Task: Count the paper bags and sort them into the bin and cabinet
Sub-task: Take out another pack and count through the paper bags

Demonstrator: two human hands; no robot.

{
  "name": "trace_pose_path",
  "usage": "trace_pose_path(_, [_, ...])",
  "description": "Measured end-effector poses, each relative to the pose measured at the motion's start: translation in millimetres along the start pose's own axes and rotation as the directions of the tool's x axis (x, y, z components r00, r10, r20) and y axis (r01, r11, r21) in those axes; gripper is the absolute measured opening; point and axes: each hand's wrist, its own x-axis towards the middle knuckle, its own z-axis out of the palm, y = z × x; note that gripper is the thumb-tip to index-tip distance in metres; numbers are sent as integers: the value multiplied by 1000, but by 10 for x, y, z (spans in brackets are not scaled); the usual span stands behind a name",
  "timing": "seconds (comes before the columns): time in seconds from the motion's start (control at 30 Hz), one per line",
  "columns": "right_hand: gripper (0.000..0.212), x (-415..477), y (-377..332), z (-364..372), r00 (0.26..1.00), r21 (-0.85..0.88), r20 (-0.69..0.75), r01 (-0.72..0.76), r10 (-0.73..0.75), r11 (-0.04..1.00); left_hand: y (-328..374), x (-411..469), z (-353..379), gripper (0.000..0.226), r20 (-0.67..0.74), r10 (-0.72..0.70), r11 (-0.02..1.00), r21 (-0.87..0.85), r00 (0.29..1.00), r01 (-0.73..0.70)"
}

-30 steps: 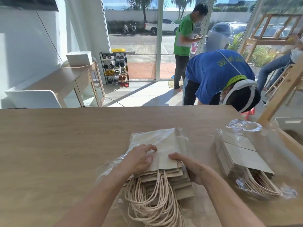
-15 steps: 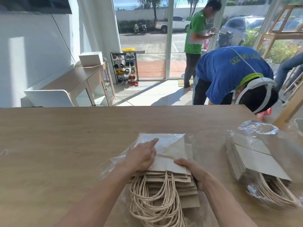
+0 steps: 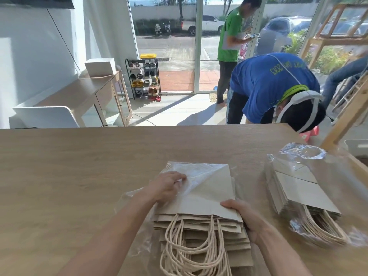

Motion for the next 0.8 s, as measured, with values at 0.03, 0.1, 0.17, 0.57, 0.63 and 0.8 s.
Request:
trace_pose_path(0.03, [35,-46,-9,-49,1000,5,-10,11,-11,1000,-14,12,9,43,9,-4,1000,9,1000,4])
trace_pose_path(0.1, [38,-115,-6,-185,999,28,-31,10,-9,1000,-41,54,65,43,33,-21,999,40,999,19])
trace_pose_path(0.17, [58,-151,8,-280,997,17,-66,-25,26,1000,-23,88,123,43,43,-22,999,50,999,20])
trace_pose_path(0.57, [24,-11,21,-23,998,79,-57,36,-32,996,-442,403,200,33,88,-505,447,-824,859,347])
trace_pose_path(0.63, [21,29,11,15,999,78,-29,45,-42,996,-546,392,197,39,199,-541,326,-846,817,422])
trace_pose_path(0.8, [37,130,-6,103,998,30,17,52,-52,998,-1084,649,458,27,150,-625,305,-856,766,417])
